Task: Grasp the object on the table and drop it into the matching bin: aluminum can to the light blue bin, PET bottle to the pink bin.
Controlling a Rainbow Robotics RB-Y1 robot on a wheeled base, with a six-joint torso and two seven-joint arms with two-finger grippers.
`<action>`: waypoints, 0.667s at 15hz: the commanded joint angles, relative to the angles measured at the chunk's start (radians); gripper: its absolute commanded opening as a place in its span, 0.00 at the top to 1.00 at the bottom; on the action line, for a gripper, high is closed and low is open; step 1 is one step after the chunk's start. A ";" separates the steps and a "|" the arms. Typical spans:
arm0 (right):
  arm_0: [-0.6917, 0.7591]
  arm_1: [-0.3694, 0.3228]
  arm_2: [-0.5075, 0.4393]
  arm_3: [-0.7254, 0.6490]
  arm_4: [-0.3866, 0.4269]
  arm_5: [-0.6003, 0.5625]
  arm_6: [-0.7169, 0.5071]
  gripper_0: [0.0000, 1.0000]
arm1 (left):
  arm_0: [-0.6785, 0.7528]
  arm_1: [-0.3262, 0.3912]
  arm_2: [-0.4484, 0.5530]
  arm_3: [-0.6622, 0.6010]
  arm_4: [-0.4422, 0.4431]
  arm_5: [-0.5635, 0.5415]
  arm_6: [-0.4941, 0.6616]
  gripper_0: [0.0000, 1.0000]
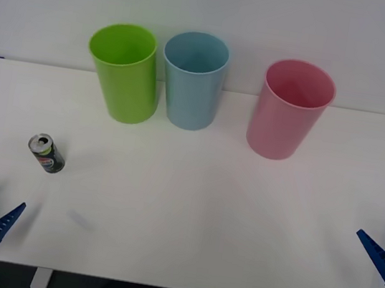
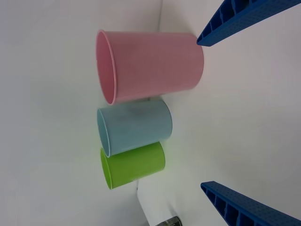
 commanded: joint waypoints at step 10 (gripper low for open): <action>0.000 0.000 0.000 0.000 0.000 0.000 0.000 0.00 | -0.102 -0.090 -0.021 0.061 0.015 0.118 -0.044 0.00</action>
